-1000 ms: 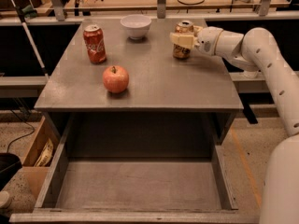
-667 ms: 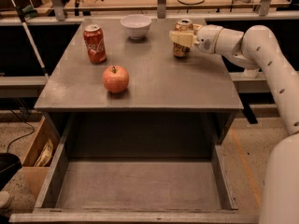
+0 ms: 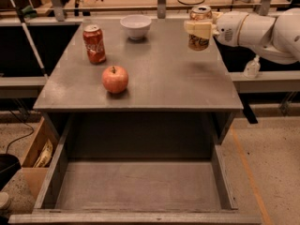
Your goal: Place orange can into top drawer
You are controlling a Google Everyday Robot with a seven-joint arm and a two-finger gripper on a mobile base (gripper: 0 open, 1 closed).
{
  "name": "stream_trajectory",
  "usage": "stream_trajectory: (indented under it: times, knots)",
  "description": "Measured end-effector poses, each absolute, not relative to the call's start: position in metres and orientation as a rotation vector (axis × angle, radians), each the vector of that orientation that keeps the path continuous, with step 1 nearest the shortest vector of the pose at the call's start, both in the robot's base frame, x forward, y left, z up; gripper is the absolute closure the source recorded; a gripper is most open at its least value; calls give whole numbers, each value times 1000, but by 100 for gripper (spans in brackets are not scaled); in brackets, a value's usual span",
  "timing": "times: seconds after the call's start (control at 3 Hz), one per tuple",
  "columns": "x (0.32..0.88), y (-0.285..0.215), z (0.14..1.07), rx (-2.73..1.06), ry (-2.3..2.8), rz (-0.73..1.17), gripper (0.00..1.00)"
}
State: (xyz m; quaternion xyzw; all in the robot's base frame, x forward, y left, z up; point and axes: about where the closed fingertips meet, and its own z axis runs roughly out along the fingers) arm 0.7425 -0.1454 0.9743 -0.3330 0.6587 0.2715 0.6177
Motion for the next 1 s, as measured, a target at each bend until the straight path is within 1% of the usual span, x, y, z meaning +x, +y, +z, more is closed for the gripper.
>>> stream_trajectory:
  times: [0.33,0.67,1.0]
  knots:
    - [671,-155,1003,-770,1516,610,100]
    - [605,-149,1020,-772,1476,639,100]
    - [549,-131,1024,-755,1443,674,100]
